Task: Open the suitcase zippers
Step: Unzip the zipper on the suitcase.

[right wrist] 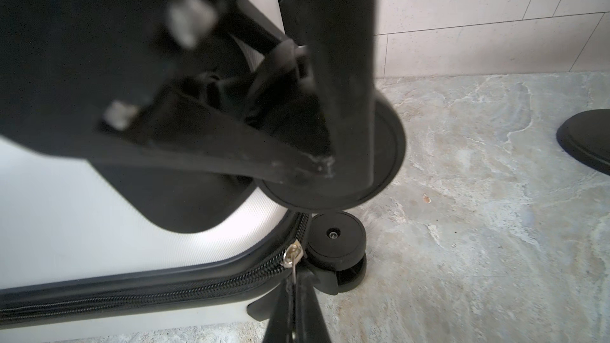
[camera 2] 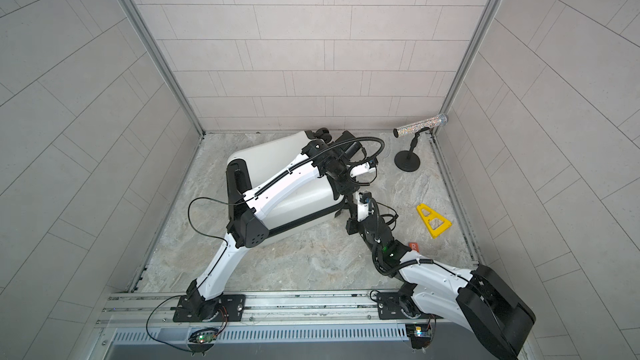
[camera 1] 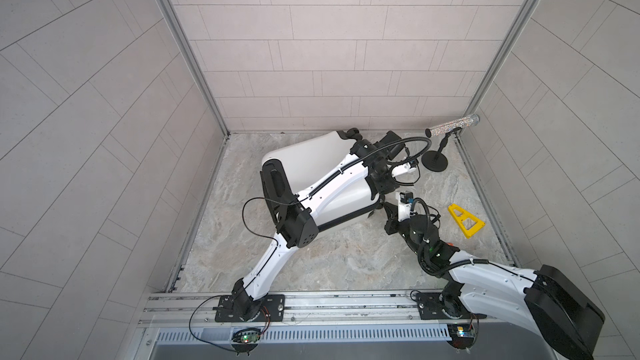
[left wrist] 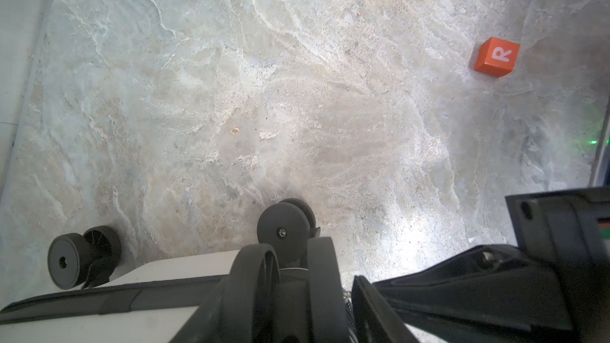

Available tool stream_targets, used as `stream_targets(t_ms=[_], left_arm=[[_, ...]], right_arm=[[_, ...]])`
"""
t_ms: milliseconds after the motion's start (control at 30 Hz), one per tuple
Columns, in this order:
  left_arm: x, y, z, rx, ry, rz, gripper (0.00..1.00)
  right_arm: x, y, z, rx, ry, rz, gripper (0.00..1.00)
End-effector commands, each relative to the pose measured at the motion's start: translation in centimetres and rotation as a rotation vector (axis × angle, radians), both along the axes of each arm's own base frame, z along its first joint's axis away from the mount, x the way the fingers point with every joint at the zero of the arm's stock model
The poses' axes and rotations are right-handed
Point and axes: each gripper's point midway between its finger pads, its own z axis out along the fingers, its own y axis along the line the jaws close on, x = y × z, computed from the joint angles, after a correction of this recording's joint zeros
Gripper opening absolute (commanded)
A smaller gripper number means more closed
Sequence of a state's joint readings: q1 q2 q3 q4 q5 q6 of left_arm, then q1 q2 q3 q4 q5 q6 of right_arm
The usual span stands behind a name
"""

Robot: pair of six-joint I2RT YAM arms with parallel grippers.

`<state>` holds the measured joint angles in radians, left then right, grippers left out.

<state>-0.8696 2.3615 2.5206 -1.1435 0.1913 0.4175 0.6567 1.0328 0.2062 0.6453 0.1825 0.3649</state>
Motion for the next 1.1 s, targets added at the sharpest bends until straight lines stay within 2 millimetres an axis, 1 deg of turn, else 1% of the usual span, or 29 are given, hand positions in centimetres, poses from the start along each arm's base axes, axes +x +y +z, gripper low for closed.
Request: stream_targets(t_ms=[0, 67, 167, 233, 333, 533, 633, 700, 900, 1067], left_arm=[[1.0, 5.1, -5.1, 0.237, 0.057, 0.060, 0.47], [0.8, 5.5, -5.0, 0.245, 0.056, 0.046, 0.39], [0.1, 5.6, -4.4, 0.232, 0.069, 0.026, 0.32], [-0.4, 5.5, -3.5, 0.207, 0.077, 0.019, 0.26], [-1.0, 5.2, -1.9, 0.154, 0.089, 0.012, 0.21], [-1.5, 4.9, 1.8, 0.044, 0.088, 0.025, 0.17], [-2.0, 4.7, 3.5, -0.014, 0.095, 0.024, 0.16], [-2.7, 4.6, 4.5, -0.047, 0.112, 0.014, 0.16], [-4.4, 5.3, 5.9, -0.088, 0.136, -0.007, 0.16], [-5.9, 5.2, 7.4, -0.157, 0.178, -0.013, 0.16]], right_arm=[[0.2, -1.7, 1.0, 0.014, -0.040, -0.085, 0.00], [0.2, -1.7, 0.8, 0.011, -0.036, -0.085, 0.00], [0.2, -1.9, 0.5, 0.002, -0.026, -0.094, 0.00], [0.2, -1.9, 0.4, -0.005, -0.023, -0.094, 0.00], [0.2, -1.8, 0.3, -0.015, -0.022, -0.090, 0.00], [0.2, -1.7, -0.1, -0.020, -0.011, -0.082, 0.00], [0.4, -1.9, -0.1, -0.016, -0.012, -0.101, 0.00], [0.5, -1.8, 0.0, -0.017, -0.020, -0.098, 0.00], [0.6, -1.3, 0.4, -0.006, -0.031, -0.076, 0.00], [0.8, -1.1, 1.0, 0.049, -0.040, -0.083, 0.00]])
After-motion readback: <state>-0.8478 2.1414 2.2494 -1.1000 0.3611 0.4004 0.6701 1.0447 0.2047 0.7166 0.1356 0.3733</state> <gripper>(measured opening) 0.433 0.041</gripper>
